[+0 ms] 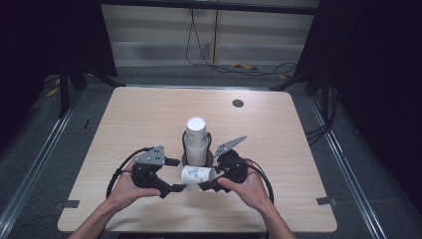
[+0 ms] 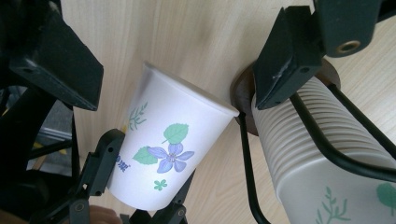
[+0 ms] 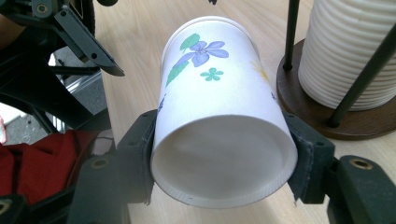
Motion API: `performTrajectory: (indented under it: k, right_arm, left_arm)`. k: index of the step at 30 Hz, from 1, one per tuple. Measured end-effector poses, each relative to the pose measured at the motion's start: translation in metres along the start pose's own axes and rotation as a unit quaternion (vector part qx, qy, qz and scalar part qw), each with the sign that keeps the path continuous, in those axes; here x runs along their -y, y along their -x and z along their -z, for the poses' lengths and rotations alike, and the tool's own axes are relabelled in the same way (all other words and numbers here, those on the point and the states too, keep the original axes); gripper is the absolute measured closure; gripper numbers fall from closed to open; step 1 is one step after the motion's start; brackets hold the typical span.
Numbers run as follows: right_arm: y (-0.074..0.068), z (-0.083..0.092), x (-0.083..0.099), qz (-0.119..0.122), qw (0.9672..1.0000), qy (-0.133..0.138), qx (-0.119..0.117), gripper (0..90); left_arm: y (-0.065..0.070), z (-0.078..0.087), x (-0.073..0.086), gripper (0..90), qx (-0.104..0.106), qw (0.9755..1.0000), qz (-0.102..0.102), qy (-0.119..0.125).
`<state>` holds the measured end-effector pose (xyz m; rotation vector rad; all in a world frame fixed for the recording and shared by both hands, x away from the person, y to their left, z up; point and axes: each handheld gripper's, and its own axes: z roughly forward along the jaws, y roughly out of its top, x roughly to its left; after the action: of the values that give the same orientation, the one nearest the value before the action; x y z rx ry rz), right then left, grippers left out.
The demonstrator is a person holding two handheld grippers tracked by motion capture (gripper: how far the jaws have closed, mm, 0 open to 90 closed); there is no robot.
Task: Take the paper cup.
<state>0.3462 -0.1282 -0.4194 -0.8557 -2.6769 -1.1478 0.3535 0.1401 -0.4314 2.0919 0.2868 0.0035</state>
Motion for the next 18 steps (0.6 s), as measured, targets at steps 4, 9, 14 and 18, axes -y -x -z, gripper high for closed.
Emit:
performTrajectory:
  k: [4, 9, 14, 18]
  right_arm:
    - [0.0006, 0.002, 0.0014, -0.002, 1.0, 0.008, 0.004, 37.1]
    - [0.0029, 0.0035, 0.0039, -0.008, 0.9997, 0.024, 0.0, 36.7]
    - [0.0049, 0.0023, 0.0097, -0.013, 0.9994, 0.03, -0.006, 36.8]
    - [0.0052, 0.0041, 0.0099, -0.013, 0.9988, 0.047, -0.009, 36.8]
  left_arm:
    - [-0.0028, 0.0012, 0.0032, 16.0, -0.007, 0.9999, 0.009, 0.005]
    - [-0.0041, 0.0042, 0.0052, 17.3, -0.015, 0.9998, 0.01, 0.01]
    - [-0.0059, 0.0084, 0.0074, 17.3, -0.017, 0.9993, 0.02, 0.028]
    - [-0.0091, 0.0096, 0.0096, 17.3, -0.016, 0.9987, 0.027, 0.041]
